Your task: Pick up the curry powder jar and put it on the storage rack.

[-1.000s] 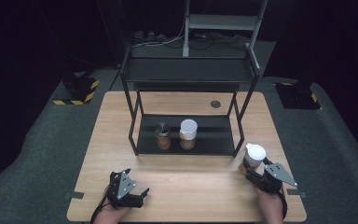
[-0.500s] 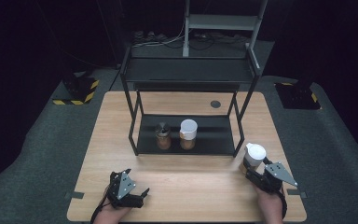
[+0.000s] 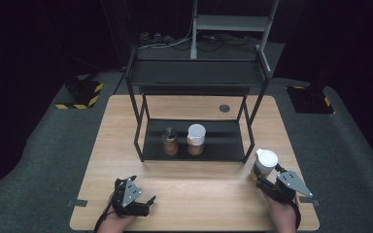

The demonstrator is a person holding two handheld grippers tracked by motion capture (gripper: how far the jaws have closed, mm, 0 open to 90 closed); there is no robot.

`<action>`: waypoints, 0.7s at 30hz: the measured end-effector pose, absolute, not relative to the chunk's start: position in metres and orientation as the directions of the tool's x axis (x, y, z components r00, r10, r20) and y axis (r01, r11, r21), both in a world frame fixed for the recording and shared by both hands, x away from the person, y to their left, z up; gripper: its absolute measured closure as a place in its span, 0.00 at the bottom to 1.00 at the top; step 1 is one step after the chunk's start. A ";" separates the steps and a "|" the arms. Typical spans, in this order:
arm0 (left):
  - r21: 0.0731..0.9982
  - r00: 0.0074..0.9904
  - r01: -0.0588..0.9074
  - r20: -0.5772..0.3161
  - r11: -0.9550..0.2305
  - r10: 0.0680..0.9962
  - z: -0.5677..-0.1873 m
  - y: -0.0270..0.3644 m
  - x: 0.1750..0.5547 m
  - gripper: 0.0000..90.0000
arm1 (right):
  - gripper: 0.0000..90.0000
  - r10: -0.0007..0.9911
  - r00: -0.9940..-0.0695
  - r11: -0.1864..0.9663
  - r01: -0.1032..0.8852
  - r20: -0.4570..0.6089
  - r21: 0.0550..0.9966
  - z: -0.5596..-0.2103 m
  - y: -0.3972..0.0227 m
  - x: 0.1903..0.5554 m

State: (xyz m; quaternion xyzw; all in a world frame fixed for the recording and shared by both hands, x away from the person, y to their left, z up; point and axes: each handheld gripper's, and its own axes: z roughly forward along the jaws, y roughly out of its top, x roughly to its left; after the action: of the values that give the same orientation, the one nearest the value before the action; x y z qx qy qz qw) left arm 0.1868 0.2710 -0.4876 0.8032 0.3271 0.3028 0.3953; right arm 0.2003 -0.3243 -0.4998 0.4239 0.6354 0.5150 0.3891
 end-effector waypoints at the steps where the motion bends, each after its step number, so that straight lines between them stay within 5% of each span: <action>1: 0.834 0.603 0.286 0.227 -0.473 0.765 -0.488 0.271 0.187 0.01 | 0.34 0.938 -0.341 0.109 0.134 -0.057 0.985 -0.499 -0.324 0.199; 21: 0.832 0.610 0.285 0.226 -0.476 0.759 -0.487 0.272 0.188 0.01 | 0.34 0.915 -0.400 0.114 0.114 -0.059 0.987 -0.494 -0.311 0.194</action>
State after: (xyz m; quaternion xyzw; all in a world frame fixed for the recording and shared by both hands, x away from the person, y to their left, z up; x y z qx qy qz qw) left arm 0.1878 0.2719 -0.4872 0.8051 0.3242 0.2998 0.3960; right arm 0.1935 -0.3108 -0.4944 0.3987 0.6450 0.5329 0.3755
